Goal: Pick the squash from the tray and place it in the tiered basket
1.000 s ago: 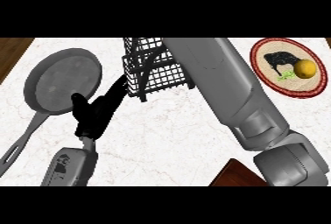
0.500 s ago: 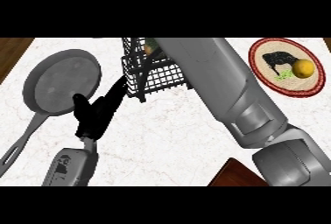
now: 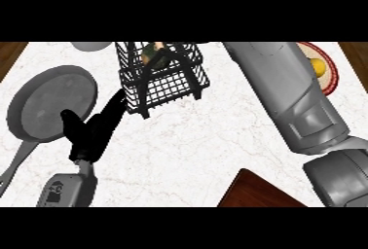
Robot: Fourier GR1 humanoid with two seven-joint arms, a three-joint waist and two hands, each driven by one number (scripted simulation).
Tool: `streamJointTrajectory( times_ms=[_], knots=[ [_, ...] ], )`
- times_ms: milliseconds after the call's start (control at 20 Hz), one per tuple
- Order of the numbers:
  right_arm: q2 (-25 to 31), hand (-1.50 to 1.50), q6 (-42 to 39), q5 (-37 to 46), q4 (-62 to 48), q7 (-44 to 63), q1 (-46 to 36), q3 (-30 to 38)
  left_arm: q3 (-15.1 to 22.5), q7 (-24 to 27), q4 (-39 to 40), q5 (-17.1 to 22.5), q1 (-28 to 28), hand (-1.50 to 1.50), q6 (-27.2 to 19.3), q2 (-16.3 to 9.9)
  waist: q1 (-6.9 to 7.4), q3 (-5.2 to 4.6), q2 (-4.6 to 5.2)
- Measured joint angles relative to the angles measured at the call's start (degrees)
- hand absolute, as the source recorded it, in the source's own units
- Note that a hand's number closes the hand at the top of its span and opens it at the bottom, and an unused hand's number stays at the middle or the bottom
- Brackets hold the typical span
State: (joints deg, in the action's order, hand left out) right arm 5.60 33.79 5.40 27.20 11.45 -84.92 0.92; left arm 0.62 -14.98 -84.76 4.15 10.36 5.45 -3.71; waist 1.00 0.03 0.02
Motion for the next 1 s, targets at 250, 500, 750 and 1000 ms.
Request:
streamJointTrajectory(
  times_ms=[250, 500, 750, 1000],
  knots=[
    [5.93, -1.50, -10.60, -1.42, 8.63, 1.45, 7.75, -1.32, -1.11, 0.19, -1.02, 0.41, -2.33, 0.00, -0.15, -0.60, -2.37, 0.07, -0.77],
    [14.86, -1.50, -23.76, -4.79, 18.66, 2.88, 16.11, -1.23, -2.00, 0.77, -1.38, 0.42, -3.44, 0.00, -0.36, -1.13, -3.84, 0.06, -1.07],
    [24.52, -1.50, -34.92, -10.12, 29.39, 4.48, 25.90, 1.76, -2.05, 0.98, -1.29, 0.14, -3.41, 0.00, -0.60, -1.00, -4.06, 0.09, -1.02],
    [33.35, -1.50, -42.93, -16.56, 39.21, 6.22, 35.65, 7.90, -1.73, -0.28, -1.87, 0.16, -2.71, 0.00, -0.45, -0.98, -3.44, 0.05, -0.75]
  ],
)
